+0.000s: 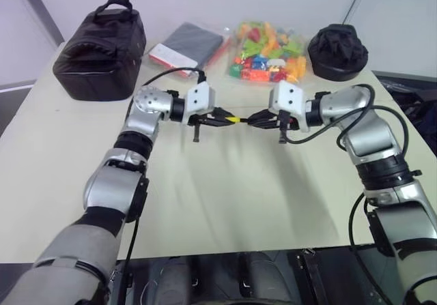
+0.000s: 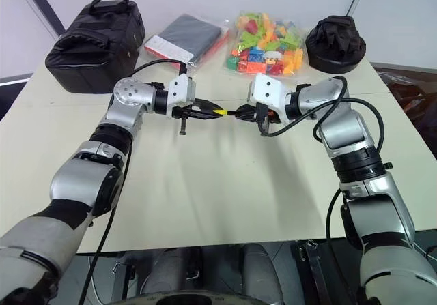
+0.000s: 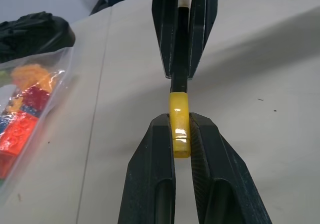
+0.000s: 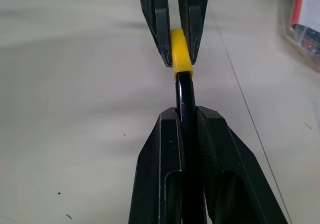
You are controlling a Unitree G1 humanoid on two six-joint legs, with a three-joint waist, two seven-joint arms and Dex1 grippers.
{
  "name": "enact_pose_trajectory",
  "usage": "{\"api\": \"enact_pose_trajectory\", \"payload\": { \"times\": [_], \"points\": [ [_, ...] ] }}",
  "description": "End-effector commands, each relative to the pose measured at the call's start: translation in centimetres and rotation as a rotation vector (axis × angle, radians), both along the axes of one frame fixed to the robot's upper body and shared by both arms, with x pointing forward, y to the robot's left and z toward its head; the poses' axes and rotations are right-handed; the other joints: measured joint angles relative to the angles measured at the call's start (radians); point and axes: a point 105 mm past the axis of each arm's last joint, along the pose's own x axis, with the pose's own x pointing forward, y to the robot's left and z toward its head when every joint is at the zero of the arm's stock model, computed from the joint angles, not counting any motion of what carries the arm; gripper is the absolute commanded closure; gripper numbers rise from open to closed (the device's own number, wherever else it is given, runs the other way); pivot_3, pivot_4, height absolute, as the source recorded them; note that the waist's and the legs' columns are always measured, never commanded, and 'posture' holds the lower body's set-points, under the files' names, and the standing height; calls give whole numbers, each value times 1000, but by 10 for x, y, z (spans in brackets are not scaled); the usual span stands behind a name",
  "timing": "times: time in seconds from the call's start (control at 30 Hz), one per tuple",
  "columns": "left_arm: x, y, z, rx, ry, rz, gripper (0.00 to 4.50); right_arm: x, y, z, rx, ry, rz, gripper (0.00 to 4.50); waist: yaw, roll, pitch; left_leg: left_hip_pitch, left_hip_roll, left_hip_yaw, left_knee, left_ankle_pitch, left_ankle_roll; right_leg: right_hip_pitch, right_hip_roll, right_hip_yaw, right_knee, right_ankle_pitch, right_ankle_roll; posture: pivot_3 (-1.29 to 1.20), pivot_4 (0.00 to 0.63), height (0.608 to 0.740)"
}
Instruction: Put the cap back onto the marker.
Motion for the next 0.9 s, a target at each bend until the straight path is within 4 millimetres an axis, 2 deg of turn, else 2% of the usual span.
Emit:
{"api": "enact_pose_trajectory", "payload": {
  "times": [0.03, 0.3, 0.6, 0.9],
  "points": [
    [-21, -27, 4, 35, -63, -186, 4436, 4, 4, 21, 18, -104, -5, 4500, 0, 0, 0, 0, 0, 0, 0, 0, 0, 0, 0, 0, 0, 0, 0, 0, 150, 740],
    [-16, -22, -7, 147, -58, -152, 4436, 6, 1, 21, 5, -107, -19, 4500, 0, 0, 0, 0, 0, 0, 0, 0, 0, 0, 0, 0, 0, 0, 0, 0, 150, 740],
    [-15, -30, -7, 131, -70, -141, 4436, 7, 6, 21, 19, -93, -26, 4500, 0, 0, 0, 0, 0, 0, 0, 0, 0, 0, 0, 0, 0, 0, 0, 0, 150, 740],
    [-7, -19, -13, 185, -85, -75, 4436, 10, -10, 10, 17, -56, -85, 4500, 0, 0, 0, 0, 0, 0, 0, 0, 0, 0, 0, 0, 0, 0, 0, 0, 150, 740]
  ]
}}
